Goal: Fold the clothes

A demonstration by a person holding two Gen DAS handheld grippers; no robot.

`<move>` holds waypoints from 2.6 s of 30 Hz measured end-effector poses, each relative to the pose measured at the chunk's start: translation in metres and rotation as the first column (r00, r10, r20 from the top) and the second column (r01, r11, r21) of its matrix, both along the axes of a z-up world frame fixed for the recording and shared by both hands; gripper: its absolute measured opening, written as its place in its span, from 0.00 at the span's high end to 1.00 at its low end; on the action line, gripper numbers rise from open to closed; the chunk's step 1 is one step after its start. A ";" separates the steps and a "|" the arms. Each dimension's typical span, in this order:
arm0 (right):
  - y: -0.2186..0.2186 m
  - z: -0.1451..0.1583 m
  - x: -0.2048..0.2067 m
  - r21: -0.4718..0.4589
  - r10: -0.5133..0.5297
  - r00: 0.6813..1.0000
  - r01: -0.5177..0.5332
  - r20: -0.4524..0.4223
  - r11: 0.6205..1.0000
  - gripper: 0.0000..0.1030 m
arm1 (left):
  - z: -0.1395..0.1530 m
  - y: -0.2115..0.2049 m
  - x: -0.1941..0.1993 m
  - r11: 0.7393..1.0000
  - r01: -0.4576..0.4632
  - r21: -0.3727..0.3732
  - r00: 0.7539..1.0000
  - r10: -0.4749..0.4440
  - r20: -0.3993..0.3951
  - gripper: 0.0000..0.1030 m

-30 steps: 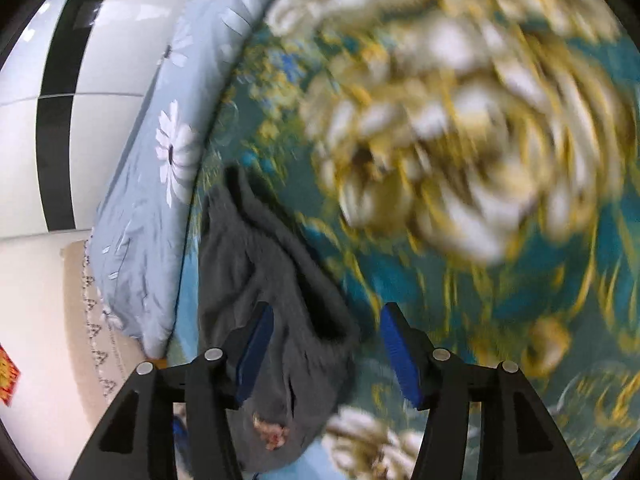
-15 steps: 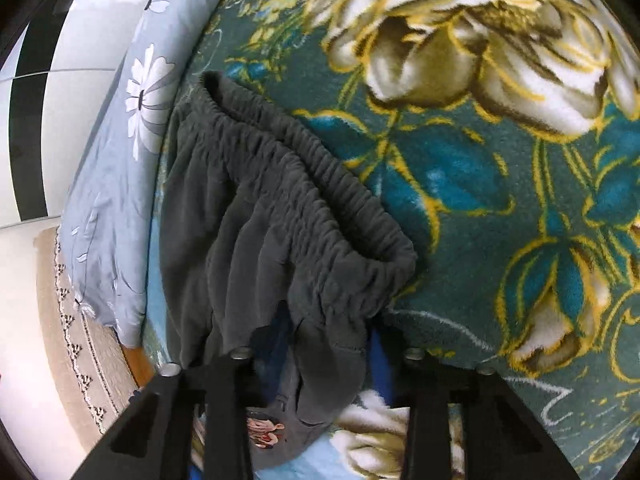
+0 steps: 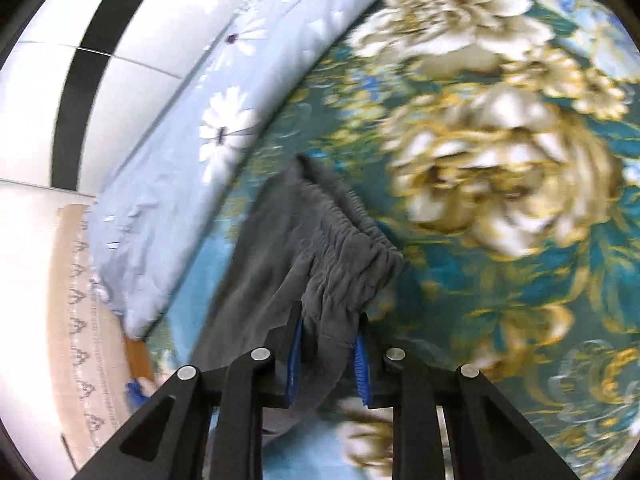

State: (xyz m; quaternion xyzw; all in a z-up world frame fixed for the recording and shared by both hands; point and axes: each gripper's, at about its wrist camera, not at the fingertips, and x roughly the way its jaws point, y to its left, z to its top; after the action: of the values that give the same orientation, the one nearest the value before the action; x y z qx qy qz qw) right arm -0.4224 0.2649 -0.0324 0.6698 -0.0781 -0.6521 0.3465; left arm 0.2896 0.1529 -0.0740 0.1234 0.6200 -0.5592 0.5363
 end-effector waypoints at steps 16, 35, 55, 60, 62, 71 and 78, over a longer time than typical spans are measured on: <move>0.019 -0.048 -0.009 0.105 -0.020 0.994 0.009 0.104 0.994 0.77 | -0.007 -0.015 0.001 0.991 -0.051 0.120 0.998 0.047 0.033 0.96; 0.005 -0.042 -0.041 0.005 -0.044 0.997 0.043 0.069 0.999 0.60 | -0.005 0.001 0.031 0.962 -0.253 0.105 0.967 0.255 -0.004 0.53; -0.066 -0.063 -0.050 0.048 0.116 0.993 -0.117 0.021 0.992 0.51 | -0.031 -0.028 0.008 0.943 -0.198 0.266 0.974 0.158 0.165 0.48; 0.013 -0.074 -0.050 0.104 0.040 0.995 -0.049 0.090 0.993 0.47 | -0.037 -0.038 -0.002 0.936 -0.155 0.315 0.969 0.082 0.234 0.49; 0.036 -0.080 -0.043 0.103 0.022 0.988 -0.037 0.151 0.994 0.46 | -0.038 -0.041 -0.003 0.935 -0.146 0.323 0.968 0.068 0.241 0.57; 0.036 -0.107 -0.002 0.082 -0.018 0.970 -0.002 0.244 0.997 0.57 | -0.026 -0.037 0.001 0.960 -0.128 0.250 0.980 0.083 0.180 0.90; 0.037 -0.067 -0.001 0.065 -0.028 0.966 0.012 0.258 0.998 0.78 | -0.006 -0.012 0.015 0.964 -0.182 0.195 0.983 0.171 0.073 0.91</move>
State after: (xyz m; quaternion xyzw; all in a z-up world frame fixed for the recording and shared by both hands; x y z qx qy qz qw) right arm -0.4239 0.3021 -0.0991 0.7588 -0.1090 -0.5648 0.3056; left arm 0.3044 0.1407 -0.0805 0.1366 0.6668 -0.4400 0.5858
